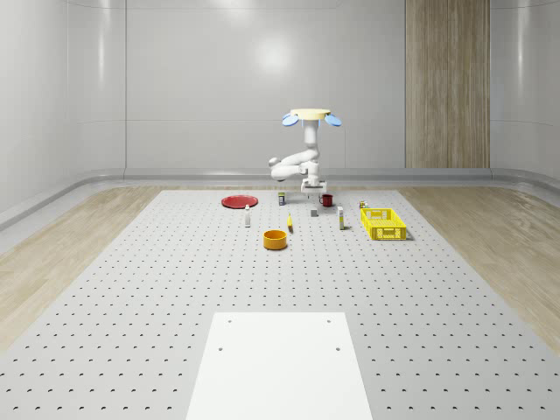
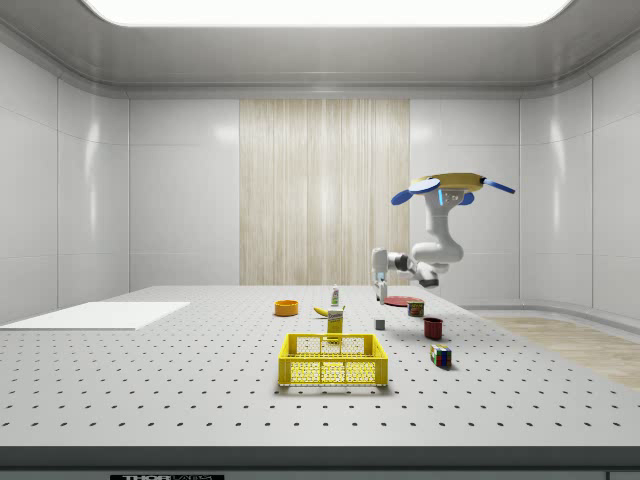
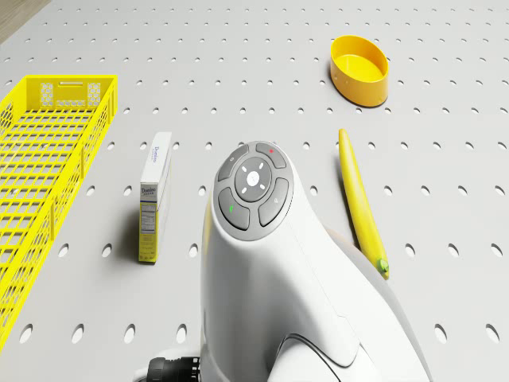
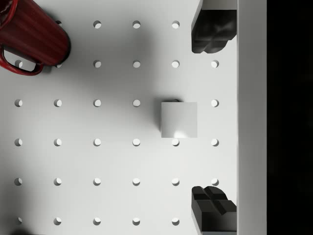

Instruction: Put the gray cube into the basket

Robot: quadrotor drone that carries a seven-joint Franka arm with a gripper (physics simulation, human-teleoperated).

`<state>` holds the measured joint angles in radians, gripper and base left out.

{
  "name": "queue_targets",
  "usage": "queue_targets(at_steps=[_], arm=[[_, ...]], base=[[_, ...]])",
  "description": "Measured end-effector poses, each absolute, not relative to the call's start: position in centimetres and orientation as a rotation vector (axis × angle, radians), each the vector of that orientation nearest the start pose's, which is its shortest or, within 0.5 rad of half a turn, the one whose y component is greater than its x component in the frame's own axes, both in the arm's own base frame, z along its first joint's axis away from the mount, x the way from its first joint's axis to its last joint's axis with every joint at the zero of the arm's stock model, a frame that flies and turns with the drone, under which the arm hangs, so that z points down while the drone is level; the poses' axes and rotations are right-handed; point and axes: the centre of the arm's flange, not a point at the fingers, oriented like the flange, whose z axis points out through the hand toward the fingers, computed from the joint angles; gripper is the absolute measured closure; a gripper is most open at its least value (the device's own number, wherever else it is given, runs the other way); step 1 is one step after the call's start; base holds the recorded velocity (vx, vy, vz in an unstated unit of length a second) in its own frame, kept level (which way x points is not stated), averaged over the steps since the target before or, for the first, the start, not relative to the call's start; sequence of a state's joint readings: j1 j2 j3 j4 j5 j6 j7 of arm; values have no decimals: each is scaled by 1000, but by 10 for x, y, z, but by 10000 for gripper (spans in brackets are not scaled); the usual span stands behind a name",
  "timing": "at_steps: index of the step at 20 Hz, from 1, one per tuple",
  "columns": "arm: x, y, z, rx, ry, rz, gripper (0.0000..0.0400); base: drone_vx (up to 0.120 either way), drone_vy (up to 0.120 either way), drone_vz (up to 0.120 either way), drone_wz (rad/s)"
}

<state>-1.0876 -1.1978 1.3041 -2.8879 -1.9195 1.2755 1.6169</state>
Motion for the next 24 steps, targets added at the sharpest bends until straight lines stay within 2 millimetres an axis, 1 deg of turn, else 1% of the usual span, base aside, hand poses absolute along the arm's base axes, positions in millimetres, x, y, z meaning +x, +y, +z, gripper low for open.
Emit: queue_targets(at_steps=[9,12,19,24], arm=[[307,0,491,1,-2,785,0],[307,0,495,1,-2,785,0],[307,0,518,1,-2,785,0],[309,0,527,1,-2,785,0]], base=[[0,0,-116,0],[0,0,0,0],[0,0,0,0],[0,0,0,0]])
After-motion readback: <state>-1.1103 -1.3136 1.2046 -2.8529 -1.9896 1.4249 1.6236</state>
